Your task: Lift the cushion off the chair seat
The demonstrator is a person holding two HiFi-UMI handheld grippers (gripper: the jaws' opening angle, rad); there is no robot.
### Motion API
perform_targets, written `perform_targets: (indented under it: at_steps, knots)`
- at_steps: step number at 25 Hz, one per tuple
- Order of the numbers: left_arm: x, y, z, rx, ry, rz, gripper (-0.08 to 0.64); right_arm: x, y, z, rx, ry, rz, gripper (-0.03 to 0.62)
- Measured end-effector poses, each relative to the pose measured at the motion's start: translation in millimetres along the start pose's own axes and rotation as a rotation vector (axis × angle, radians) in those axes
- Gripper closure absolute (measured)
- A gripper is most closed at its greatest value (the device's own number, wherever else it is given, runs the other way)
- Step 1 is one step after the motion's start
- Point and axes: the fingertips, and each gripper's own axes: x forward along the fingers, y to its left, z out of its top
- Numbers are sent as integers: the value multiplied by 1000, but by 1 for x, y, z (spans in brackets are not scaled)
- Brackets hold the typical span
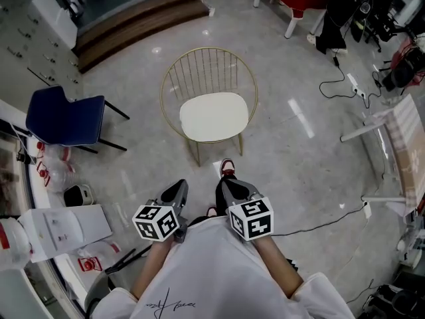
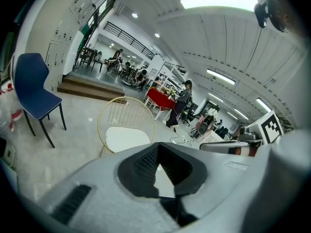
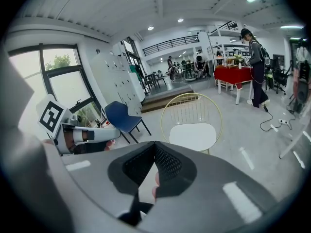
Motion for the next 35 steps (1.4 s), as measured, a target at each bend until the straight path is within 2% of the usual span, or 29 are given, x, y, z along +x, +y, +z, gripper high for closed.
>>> perform_targets:
  at_steps: [7,14,24,35]
  knots:
    - [44,18,35,-19,7,0,561,36,-32,41,9,2,8,584]
    - [98,33,85,-2,19,11,561,84,-68,97,13,0,29,584]
    - [181,54,148,-22,56,21,561,147,-124,163,29,44,48,584]
    - [265,75,195,-51,85,52,561,197,-185,209,38,99,67,584]
